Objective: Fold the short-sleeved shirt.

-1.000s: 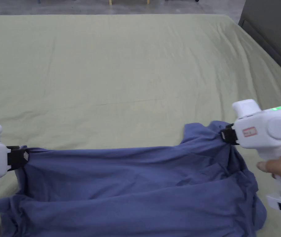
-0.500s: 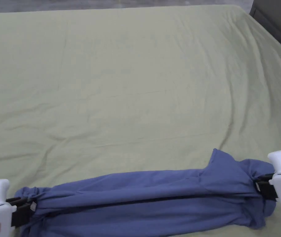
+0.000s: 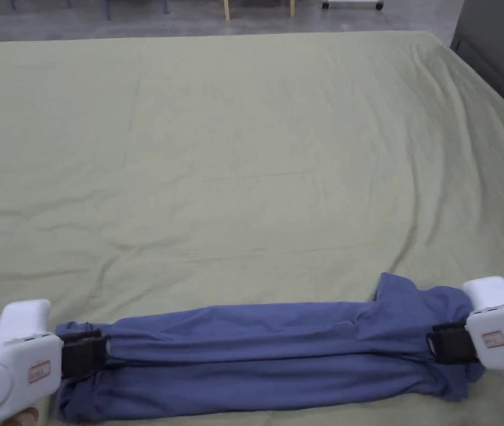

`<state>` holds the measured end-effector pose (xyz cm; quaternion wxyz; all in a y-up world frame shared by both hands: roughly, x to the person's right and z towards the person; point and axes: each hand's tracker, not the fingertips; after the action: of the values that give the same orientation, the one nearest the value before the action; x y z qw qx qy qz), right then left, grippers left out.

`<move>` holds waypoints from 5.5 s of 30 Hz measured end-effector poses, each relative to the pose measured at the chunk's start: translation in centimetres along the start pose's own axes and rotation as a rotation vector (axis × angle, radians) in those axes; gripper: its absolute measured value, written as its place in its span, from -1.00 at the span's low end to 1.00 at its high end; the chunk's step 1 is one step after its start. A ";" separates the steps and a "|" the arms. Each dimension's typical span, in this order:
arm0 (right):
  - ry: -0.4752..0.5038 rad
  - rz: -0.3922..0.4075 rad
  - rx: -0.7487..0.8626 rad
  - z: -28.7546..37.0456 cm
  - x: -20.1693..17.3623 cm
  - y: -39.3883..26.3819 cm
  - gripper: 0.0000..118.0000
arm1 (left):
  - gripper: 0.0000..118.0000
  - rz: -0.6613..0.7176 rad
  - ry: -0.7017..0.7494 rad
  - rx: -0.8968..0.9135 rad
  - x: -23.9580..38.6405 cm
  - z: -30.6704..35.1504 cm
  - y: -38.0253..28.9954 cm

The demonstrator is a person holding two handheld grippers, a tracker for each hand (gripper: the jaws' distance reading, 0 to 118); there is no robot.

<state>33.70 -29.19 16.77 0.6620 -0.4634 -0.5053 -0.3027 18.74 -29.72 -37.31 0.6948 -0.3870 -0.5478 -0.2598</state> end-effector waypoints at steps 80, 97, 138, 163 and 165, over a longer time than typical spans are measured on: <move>0.432 0.077 0.262 8.9 -12.3 -1.4 -0.96 | 0.69 0.060 -0.316 -0.134 12.9 -2.5 -1.7; 0.474 -0.004 0.282 9.3 -10.4 -2.4 -0.96 | -1.00 -0.096 -0.274 -0.135 15.0 -2.6 -2.3; 0.528 0.050 0.263 10.1 -12.7 -2.0 -0.96 | -0.58 0.375 -0.453 -0.171 -1.2 -3.8 -1.2; 0.506 0.085 0.255 10.4 -14.0 -1.4 -0.96 | -0.70 0.306 -0.054 0.006 -4.5 6.6 2.7; 0.505 0.083 0.242 10.0 -14.3 -1.4 -0.96 | -0.70 0.311 -0.106 0.016 -2.2 7.5 2.6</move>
<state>24.18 -21.49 4.24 0.8293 -0.3112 -0.3377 -0.3185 15.98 -22.22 -39.38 0.6997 -0.4747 -0.5194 -0.1238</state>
